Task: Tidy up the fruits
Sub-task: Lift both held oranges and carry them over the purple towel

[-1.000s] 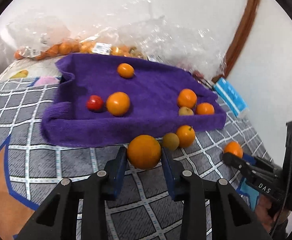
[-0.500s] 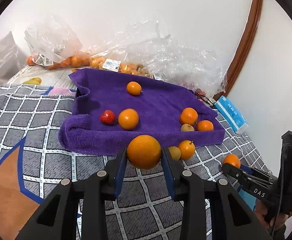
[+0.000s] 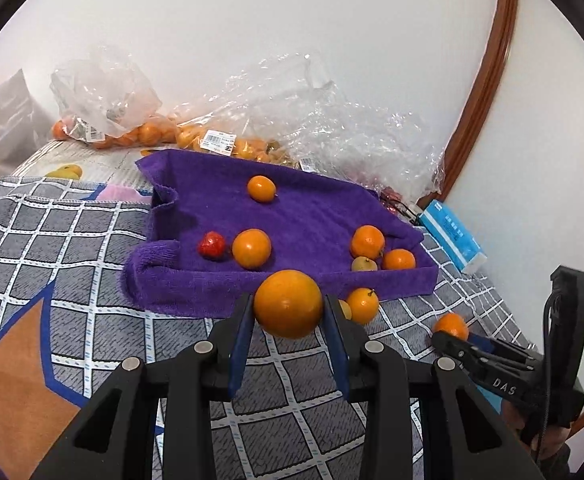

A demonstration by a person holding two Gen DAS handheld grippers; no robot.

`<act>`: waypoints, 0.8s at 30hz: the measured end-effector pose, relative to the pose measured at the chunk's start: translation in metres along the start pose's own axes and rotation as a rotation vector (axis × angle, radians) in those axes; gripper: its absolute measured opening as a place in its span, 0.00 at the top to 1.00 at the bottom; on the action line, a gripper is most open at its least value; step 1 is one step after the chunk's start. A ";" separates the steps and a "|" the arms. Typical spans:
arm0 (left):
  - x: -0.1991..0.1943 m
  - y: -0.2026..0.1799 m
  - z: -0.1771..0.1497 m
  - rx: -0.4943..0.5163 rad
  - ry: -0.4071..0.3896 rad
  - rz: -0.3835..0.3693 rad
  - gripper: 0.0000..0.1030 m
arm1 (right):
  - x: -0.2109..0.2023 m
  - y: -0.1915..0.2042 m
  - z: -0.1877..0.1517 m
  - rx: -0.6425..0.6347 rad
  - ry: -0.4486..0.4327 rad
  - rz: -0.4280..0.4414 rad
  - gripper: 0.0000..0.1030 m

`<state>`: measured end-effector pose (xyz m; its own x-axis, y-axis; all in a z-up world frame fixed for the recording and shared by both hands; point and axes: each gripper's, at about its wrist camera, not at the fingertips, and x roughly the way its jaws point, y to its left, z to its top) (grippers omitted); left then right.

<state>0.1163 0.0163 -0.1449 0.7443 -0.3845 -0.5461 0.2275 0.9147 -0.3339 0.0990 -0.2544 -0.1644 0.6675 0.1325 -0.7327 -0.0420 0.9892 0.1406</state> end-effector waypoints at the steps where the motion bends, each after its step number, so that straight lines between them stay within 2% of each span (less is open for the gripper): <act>1: 0.000 0.001 0.000 0.001 0.003 0.005 0.68 | 0.000 0.002 0.001 -0.005 0.002 0.000 0.60; 3: -0.003 0.004 0.003 0.002 0.011 0.027 0.68 | 0.000 0.006 0.003 -0.004 0.005 0.009 0.60; 7: -0.016 0.014 0.014 -0.046 -0.004 -0.015 0.68 | -0.007 0.018 0.014 -0.017 -0.005 0.034 0.60; 10: -0.026 0.019 0.025 -0.054 -0.026 -0.012 0.68 | -0.012 0.026 0.026 -0.026 -0.033 0.063 0.60; 15: -0.030 0.030 0.044 -0.041 -0.029 0.046 0.68 | -0.008 0.039 0.048 -0.050 -0.060 0.069 0.60; 24: -0.012 0.043 0.083 -0.077 -0.040 0.098 0.68 | -0.001 0.041 0.086 -0.077 -0.115 0.046 0.60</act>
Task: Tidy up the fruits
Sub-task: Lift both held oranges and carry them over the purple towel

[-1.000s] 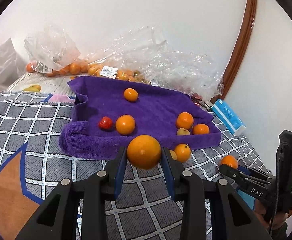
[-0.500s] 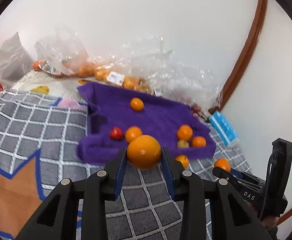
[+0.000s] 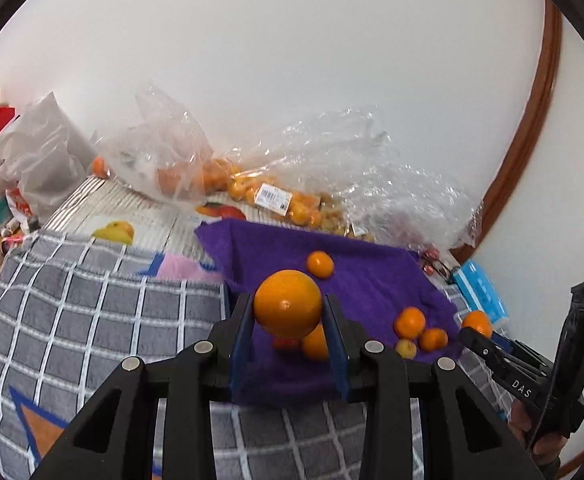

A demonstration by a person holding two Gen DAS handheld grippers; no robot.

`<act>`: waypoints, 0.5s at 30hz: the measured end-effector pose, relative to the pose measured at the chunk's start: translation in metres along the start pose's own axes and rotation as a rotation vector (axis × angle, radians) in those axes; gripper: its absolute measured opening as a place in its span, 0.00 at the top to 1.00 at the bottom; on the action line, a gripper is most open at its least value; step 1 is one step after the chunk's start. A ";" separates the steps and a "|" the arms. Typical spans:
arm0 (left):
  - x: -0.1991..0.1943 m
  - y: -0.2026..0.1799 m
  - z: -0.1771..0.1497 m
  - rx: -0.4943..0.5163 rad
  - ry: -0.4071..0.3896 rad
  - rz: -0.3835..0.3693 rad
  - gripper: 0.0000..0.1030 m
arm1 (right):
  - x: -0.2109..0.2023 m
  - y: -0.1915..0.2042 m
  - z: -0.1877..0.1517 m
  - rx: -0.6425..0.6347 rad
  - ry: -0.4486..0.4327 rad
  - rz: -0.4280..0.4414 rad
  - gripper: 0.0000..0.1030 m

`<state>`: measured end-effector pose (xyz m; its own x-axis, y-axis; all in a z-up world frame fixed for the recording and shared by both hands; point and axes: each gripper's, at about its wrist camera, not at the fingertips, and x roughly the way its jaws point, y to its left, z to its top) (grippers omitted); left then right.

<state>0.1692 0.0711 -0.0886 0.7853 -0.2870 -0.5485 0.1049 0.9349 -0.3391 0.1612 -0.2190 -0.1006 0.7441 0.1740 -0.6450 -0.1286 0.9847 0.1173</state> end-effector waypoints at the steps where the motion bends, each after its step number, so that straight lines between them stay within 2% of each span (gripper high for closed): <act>1: 0.005 -0.001 0.003 0.000 0.002 0.002 0.68 | 0.003 0.000 0.005 -0.002 -0.007 -0.009 0.60; 7: 0.042 -0.013 0.017 0.002 0.002 0.004 0.68 | 0.023 -0.009 0.023 0.017 -0.033 -0.019 0.60; 11: 0.065 -0.022 0.006 0.054 0.021 -0.010 0.68 | 0.039 -0.019 0.020 0.041 -0.027 -0.018 0.60; 15: 0.073 -0.025 -0.007 0.088 0.038 -0.038 0.68 | 0.049 -0.025 0.010 0.055 -0.033 -0.016 0.60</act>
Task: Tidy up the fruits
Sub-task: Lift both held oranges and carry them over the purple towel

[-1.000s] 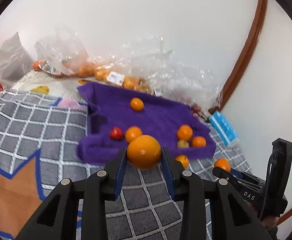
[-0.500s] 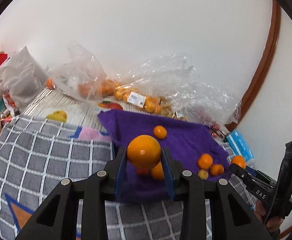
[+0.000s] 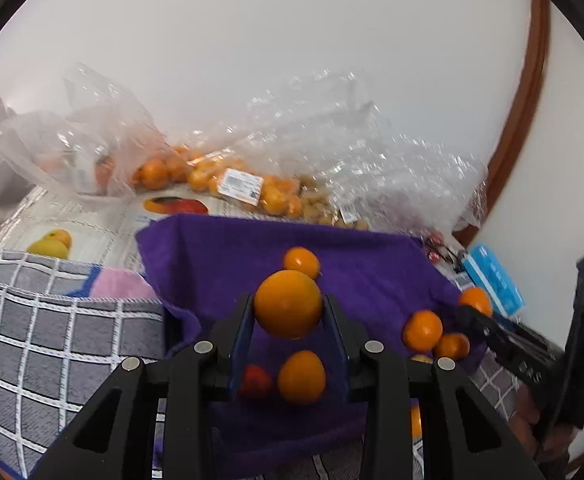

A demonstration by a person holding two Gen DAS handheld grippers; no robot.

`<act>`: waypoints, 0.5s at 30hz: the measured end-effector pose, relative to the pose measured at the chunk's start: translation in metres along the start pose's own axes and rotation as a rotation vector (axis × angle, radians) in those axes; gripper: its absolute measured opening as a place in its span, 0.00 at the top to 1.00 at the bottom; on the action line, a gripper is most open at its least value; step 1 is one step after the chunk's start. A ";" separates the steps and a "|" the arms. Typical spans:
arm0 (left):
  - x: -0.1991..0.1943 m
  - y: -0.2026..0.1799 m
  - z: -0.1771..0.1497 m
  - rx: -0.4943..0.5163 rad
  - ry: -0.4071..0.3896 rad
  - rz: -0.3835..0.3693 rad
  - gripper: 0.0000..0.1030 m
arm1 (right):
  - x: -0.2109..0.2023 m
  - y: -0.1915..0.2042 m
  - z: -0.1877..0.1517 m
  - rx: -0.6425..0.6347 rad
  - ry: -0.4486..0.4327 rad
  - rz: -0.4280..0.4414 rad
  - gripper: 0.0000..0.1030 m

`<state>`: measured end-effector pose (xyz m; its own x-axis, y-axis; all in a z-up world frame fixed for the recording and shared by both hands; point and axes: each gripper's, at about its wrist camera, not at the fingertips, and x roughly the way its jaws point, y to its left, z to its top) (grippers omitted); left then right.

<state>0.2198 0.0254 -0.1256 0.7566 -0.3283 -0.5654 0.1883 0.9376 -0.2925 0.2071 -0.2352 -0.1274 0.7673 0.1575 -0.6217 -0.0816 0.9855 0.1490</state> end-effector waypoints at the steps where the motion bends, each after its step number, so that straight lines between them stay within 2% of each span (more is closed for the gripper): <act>1: 0.002 0.000 0.000 -0.007 0.006 -0.007 0.68 | 0.002 -0.001 0.000 0.002 0.007 -0.011 0.60; 4: 0.006 0.007 -0.002 -0.057 0.017 -0.032 0.68 | 0.005 -0.011 0.004 0.033 0.004 -0.025 0.60; 9: 0.013 0.016 -0.006 -0.091 0.016 0.006 0.68 | 0.013 -0.028 0.001 0.077 0.032 -0.061 0.60; 15: 0.019 0.017 -0.008 -0.095 0.023 0.024 0.68 | 0.021 -0.028 -0.004 0.072 0.050 -0.070 0.60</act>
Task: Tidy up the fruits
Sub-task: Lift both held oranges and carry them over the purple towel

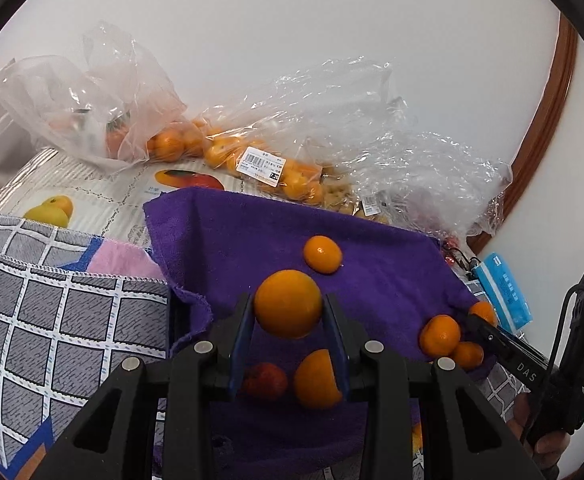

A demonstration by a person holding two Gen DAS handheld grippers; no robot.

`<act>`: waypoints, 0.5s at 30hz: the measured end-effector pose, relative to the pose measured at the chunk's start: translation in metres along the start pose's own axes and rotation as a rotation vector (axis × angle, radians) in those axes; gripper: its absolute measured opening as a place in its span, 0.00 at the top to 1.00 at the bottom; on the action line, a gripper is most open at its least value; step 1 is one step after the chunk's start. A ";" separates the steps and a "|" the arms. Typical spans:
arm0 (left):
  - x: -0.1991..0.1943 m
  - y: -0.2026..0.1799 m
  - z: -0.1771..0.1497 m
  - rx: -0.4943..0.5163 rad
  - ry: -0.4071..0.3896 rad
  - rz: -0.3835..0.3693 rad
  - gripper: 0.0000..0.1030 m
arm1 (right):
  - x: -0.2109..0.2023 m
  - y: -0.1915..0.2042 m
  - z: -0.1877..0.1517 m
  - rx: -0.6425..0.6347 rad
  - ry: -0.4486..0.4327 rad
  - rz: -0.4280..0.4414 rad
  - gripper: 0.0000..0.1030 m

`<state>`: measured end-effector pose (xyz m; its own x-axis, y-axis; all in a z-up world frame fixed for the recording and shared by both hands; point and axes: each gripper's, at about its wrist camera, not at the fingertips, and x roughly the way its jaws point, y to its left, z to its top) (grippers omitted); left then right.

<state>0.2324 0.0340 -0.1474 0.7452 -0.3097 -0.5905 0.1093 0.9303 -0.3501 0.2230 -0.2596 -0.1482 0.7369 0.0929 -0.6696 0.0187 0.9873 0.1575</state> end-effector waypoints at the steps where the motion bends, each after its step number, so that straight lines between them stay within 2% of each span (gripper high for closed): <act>1: 0.001 0.000 -0.001 0.002 -0.002 0.003 0.68 | 0.001 -0.001 -0.001 0.004 0.001 0.002 0.60; 15: 0.014 -0.003 -0.004 0.004 0.045 0.029 0.68 | 0.005 0.001 -0.003 0.002 0.010 -0.018 0.60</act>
<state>0.2394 0.0257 -0.1573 0.7179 -0.2907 -0.6325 0.0906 0.9399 -0.3291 0.2244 -0.2576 -0.1539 0.7295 0.0768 -0.6797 0.0326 0.9886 0.1468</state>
